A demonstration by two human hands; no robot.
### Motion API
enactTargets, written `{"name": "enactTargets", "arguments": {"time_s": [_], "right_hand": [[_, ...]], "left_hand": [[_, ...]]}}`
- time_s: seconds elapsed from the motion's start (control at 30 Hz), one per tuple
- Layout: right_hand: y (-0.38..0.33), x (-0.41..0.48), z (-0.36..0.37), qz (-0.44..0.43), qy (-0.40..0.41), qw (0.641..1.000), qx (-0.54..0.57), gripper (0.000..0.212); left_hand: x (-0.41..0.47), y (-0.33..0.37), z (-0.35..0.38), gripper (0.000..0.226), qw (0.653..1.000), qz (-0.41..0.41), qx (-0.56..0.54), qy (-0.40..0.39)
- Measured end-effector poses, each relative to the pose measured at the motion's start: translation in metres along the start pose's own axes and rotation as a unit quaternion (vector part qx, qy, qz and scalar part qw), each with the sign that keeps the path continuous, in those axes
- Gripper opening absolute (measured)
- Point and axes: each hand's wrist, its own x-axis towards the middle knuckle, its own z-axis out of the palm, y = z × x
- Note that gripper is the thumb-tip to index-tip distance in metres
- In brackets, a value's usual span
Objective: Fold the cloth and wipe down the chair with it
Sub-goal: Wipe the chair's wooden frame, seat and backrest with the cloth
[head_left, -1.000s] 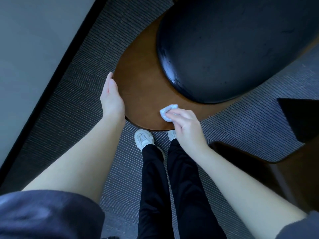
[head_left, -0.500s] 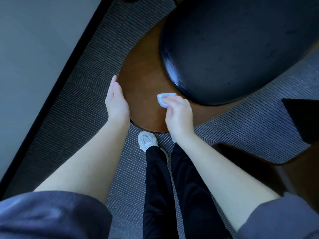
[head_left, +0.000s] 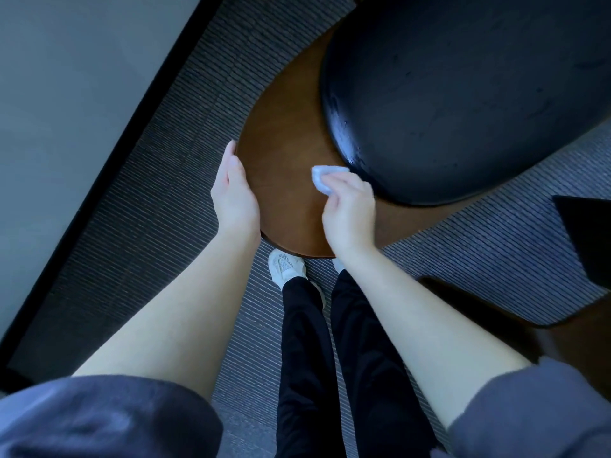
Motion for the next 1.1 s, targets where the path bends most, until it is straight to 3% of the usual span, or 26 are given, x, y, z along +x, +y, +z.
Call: {"name": "enactTargets", "arguments": {"time_s": [0.2, 0.33, 0.43, 0.63, 0.73, 0.87, 1.1], "right_hand": [[-0.017, -0.036, -0.011, -0.159, -0.087, 0.982, 0.044, 0.033], [0.018, -0.010, -0.020, -0.089, -0.030, 0.995, -0.023, 0.037], [0.002, 0.022, 0.003, -0.025, -0.023, 0.999, -0.036, 0.043], [-0.039, -0.008, 0.007, -0.168, -0.099, 0.980, 0.050, 0.035], [-0.011, -0.024, -0.016, -0.137, -0.081, 0.987, 0.022, 0.034], [-0.004, 0.023, -0.003, -0.036, -0.050, 0.997, -0.051, 0.037], [-0.035, 0.026, 0.024, -0.116, -0.079, 0.988, -0.059, 0.037]], "left_hand": [[0.000, 0.003, 0.001, 0.044, 1.000, -0.011, -0.003, -0.002], [0.000, 0.003, 0.000, 0.043, 0.999, -0.036, -0.012, 0.003], [0.001, 0.005, 0.000, 0.044, 0.999, -0.035, -0.013, 0.001], [-0.001, 0.007, 0.001, 0.043, 1.000, -0.027, 0.002, 0.004], [-0.002, 0.012, 0.002, 0.044, 0.999, -0.041, -0.008, 0.003], [-0.001, 0.012, 0.001, 0.046, 0.998, -0.059, -0.016, 0.002], [0.005, 0.008, -0.006, 0.044, 0.998, -0.040, -0.016, -0.035]]}}
